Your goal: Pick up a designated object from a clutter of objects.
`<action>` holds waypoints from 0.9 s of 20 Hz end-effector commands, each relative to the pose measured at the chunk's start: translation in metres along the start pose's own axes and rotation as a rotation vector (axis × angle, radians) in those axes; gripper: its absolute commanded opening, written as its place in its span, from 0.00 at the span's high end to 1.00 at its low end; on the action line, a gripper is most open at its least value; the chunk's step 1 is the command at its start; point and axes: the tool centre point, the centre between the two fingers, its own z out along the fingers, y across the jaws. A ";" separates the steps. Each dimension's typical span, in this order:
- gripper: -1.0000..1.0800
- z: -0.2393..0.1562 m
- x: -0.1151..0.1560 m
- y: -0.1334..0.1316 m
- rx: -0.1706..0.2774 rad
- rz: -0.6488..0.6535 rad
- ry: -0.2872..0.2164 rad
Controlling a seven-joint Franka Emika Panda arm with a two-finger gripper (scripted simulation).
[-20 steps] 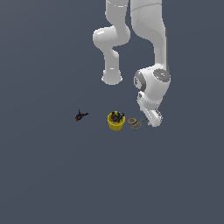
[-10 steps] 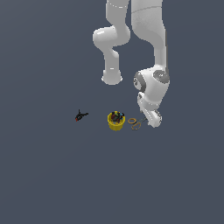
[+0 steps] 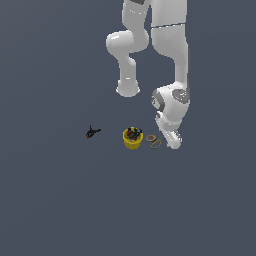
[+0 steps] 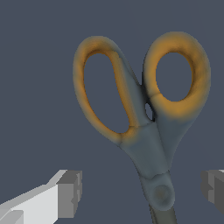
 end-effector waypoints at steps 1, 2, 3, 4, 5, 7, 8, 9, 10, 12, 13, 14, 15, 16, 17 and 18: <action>0.04 0.006 0.000 0.000 0.001 0.001 0.000; 0.04 0.007 0.000 0.000 0.001 0.001 0.000; 0.04 0.008 0.000 0.000 0.001 0.001 0.000; 0.04 0.008 0.000 0.000 0.001 0.001 0.000; 1.00 0.008 0.000 0.000 0.001 0.001 0.000; 1.00 0.008 0.000 0.000 0.001 0.001 0.000; 1.00 0.008 0.000 0.000 0.001 0.001 0.000; 1.00 0.008 0.000 0.000 0.001 0.001 0.000; 1.00 0.008 0.000 0.000 0.001 0.001 0.000; 1.00 0.008 0.000 0.000 0.001 0.001 0.000; 1.00 0.008 0.000 0.000 0.001 0.001 0.000; 1.00 0.008 0.000 0.000 0.001 0.001 0.000; 1.00 0.006 0.002 0.000 0.001 0.002 0.002; 1.00 0.006 0.002 0.000 0.001 0.002 0.002; 1.00 0.005 0.002 0.000 0.001 0.002 0.002; 1.00 0.004 0.002 -0.001 0.001 0.002 0.002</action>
